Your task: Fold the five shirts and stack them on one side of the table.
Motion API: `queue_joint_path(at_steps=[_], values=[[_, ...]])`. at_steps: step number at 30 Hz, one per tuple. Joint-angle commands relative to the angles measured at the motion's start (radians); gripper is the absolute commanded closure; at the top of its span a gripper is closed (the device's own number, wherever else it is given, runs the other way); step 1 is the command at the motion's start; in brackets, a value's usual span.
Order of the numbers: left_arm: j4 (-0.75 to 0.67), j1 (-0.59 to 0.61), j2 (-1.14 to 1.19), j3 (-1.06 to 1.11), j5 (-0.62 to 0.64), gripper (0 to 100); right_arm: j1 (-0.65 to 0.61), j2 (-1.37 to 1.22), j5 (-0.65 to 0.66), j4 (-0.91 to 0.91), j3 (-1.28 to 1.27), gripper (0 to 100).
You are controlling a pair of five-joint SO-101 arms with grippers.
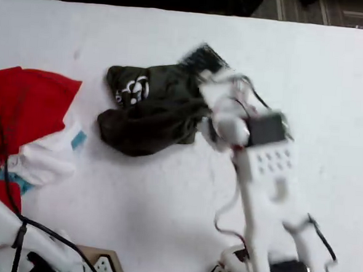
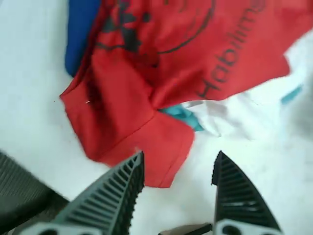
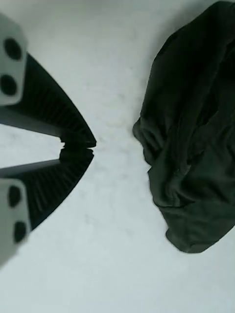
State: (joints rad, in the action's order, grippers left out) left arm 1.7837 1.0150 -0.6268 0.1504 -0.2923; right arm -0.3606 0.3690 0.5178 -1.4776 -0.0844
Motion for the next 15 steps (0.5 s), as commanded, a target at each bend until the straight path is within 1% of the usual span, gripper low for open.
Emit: queue_joint_path(at_steps=[1, 4, 6, 8, 11, 15], values=[[-0.011, 0.056, -0.016, -0.026, -0.044, 76, -0.113, -0.171, -0.003, -0.045, 0.207, 93.6], [-0.015, 0.059, -0.021, 0.008, -0.055, 76, -0.222, -0.288, -0.003, -0.071, 0.313, 79.9], [-0.018, 0.061, -0.021, 0.026, -0.055, 76, -0.289, -0.358, -0.028, -0.065, 0.373, 73.3], [-0.015, 0.061, -0.021, 0.034, -0.055, 76, -0.348, -0.435, -0.057, -0.047, 0.430, 71.8], [-0.018, 0.061, -0.021, 0.048, -0.055, 76, -0.417, -0.556, -0.058, -0.022, 0.516, 71.9], [-0.020, 0.061, -0.021, 0.055, -0.057, 76, -0.467, -0.722, -0.058, 0.010, 0.646, 71.9]])
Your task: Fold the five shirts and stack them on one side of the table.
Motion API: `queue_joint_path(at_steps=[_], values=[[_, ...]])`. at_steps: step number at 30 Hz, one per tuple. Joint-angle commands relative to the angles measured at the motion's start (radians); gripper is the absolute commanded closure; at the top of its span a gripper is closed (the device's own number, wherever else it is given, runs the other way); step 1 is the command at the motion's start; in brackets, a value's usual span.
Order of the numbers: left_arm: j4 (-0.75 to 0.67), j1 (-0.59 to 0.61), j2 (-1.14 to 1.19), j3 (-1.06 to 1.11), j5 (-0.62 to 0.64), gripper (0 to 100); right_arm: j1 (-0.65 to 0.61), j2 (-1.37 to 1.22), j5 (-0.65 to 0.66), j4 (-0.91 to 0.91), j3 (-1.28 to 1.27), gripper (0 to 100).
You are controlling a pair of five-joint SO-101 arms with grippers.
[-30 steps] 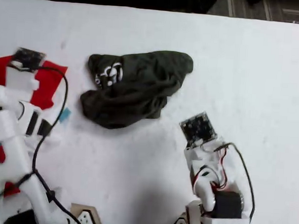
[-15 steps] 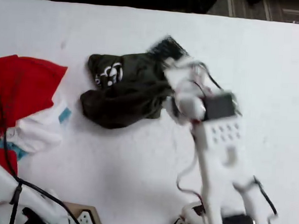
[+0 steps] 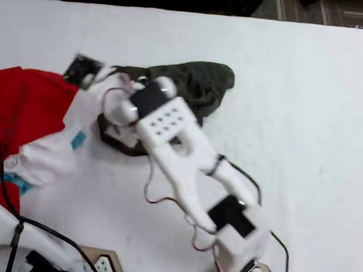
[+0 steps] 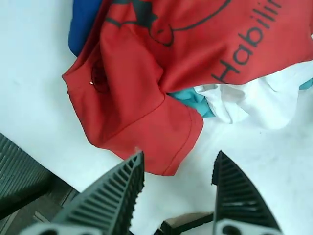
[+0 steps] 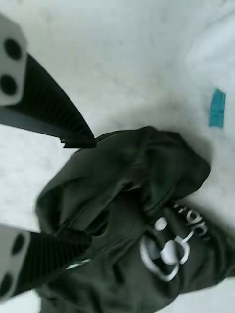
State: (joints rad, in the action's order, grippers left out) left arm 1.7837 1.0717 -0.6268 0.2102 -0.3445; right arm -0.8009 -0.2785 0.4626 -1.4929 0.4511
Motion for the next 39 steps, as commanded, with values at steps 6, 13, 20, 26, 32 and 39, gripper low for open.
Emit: queue_joint_path(at_steps=[6, 13, 20, 26, 32, 39], values=[[-0.020, 0.004, -0.021, -0.005, -0.005, 76, -0.036, -0.328, -0.003, -0.013, 0.302, 71.9], [-0.017, 0.004, -0.021, -0.005, -0.005, 76, -0.015, -0.516, -0.002, -0.116, 0.535, 90.3], [-0.015, 0.004, -0.021, -0.005, -0.005, 76, 0.116, -0.479, 0.057, -0.232, 0.620, 97.8], [-0.015, 0.002, -0.021, -0.006, -0.005, 81, 0.217, -0.194, 0.212, -0.232, 0.325, 97.8], [-0.012, 0.001, -0.021, -0.014, -0.005, 81, 0.375, 0.162, 0.338, -0.228, -0.101, 97.8], [-0.011, -0.001, -0.021, -0.014, -0.077, 81, 0.710, 0.349, 0.562, -0.226, -0.279, 97.8]])
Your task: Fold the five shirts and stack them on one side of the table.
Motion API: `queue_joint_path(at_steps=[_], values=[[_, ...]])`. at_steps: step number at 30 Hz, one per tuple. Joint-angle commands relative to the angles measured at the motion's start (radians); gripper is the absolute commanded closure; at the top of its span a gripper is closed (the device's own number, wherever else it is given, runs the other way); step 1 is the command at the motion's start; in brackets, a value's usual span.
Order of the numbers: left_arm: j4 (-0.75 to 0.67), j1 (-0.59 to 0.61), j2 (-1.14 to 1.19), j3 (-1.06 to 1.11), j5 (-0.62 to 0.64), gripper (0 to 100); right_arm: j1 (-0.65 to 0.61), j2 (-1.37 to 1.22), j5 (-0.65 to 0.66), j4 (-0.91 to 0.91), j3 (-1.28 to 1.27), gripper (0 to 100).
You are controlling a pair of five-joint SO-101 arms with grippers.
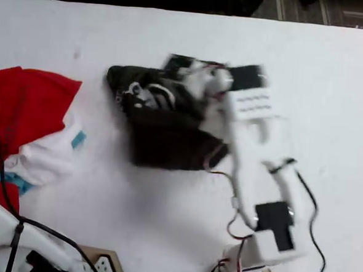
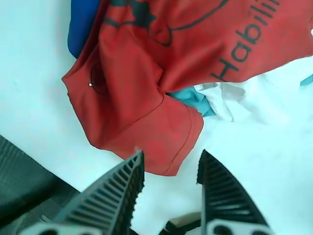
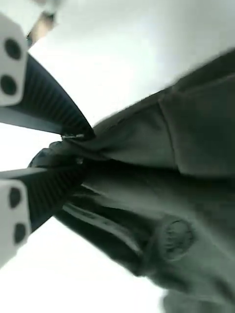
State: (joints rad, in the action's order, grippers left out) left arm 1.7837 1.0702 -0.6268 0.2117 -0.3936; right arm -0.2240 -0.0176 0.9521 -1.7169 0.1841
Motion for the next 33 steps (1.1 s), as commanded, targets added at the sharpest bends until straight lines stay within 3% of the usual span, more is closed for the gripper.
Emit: queue_joint_path(at_steps=[1, 9, 12, 15, 24, 33], values=[[-0.011, 0.001, -0.021, -0.015, -0.028, 81, 0.177, 0.093, 0.101, -0.002, -0.011, 97.8], [-0.011, -0.001, -0.021, -0.015, -0.031, 81, 0.466, 0.094, 0.331, 0.036, -0.040, 96.6], [-0.011, -0.001, -0.021, -0.015, -0.032, 81, 0.483, 0.110, 0.358, 0.001, -0.028, 85.8], [-0.011, -0.001, -0.021, -0.015, -0.032, 81, 0.483, 0.162, 0.288, 0.002, 0.028, 74.4], [-0.011, -0.001, -0.021, -0.015, -0.032, 81, 0.223, 0.288, 0.239, -0.001, 0.029, 73.0], [-0.012, -0.001, -0.021, -0.014, -0.032, 81, 0.001, 0.137, 0.244, 0.007, -0.167, 73.0]])
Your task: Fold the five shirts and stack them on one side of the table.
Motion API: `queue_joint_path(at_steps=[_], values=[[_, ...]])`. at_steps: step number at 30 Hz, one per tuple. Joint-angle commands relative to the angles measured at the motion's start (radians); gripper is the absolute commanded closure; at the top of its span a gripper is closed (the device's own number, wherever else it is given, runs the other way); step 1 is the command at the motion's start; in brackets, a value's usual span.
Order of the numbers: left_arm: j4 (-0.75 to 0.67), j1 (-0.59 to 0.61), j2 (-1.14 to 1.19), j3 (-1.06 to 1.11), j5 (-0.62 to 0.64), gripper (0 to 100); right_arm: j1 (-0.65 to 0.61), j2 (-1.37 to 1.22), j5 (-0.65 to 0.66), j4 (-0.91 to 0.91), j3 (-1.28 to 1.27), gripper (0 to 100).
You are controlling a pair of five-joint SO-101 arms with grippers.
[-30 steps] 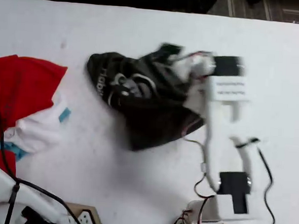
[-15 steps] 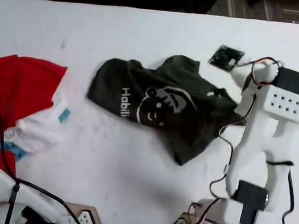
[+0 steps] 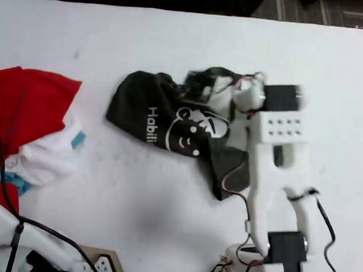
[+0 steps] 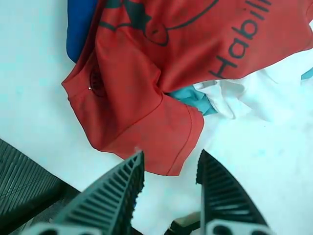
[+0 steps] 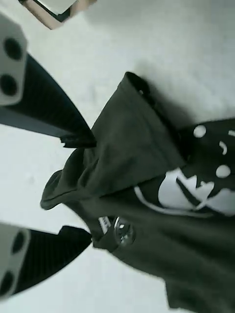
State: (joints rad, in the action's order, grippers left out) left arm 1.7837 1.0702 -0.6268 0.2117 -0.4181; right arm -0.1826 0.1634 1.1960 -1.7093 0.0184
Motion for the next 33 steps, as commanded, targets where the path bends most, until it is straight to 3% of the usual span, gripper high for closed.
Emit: queue_joint_path(at_steps=[1, 9, 16, 27, 29, 32, 33], values=[[-0.012, -0.001, -0.021, -0.014, -0.008, 81, -0.054, -0.074, 0.000, -0.001, 0.006, 73.0], [-0.012, -0.001, -0.021, -0.006, -0.008, 81, -0.097, -0.315, 0.000, -0.002, 0.147, 73.0], [-0.012, -0.001, -0.021, -0.006, -0.003, 81, -0.142, -0.375, 0.000, -0.007, 0.155, 73.0], [-0.014, -0.001, -0.019, -0.006, -0.003, 81, -0.108, -0.545, -0.002, 0.016, 0.161, 73.7], [-0.015, -0.001, -0.019, -0.006, -0.005, 81, -0.107, -0.561, -0.005, 0.039, 0.161, 79.6], [-0.015, -0.001, -0.019, -0.006, -0.006, 81, -0.105, -0.556, -0.003, 0.056, 0.163, 98.1], [-0.017, -0.001, -0.019, -0.006, -0.006, 81, -0.105, -0.550, -0.003, 0.053, 0.163, 98.5]])
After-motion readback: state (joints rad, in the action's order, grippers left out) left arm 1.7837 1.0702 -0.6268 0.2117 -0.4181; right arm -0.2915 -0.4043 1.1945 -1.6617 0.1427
